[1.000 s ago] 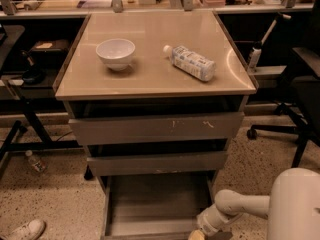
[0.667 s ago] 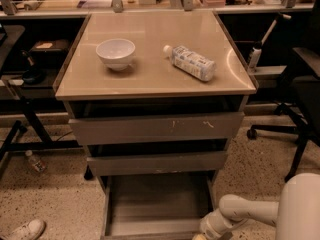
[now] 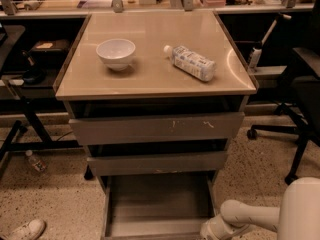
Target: Open bottom drawer
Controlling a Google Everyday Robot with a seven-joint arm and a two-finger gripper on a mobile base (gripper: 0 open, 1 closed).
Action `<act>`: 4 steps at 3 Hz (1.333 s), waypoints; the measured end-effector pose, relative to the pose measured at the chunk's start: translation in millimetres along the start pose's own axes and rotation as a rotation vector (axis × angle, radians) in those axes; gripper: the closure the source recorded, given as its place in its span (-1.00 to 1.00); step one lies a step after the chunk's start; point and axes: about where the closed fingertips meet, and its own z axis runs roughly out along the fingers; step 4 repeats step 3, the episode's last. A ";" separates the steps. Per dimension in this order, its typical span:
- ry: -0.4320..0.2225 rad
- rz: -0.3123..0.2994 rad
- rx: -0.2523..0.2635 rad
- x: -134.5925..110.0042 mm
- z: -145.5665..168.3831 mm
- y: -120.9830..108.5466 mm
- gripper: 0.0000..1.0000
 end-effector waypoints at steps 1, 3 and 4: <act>0.015 0.038 0.000 10.5 -1.3 6.8 -1.00; 0.014 0.096 -0.005 36.6 -5.9 38.0 -1.00; 0.014 0.096 -0.005 36.6 -5.9 38.0 -1.00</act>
Offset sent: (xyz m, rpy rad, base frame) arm -0.0866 -0.0272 0.0353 -0.0476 0.0836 -0.1800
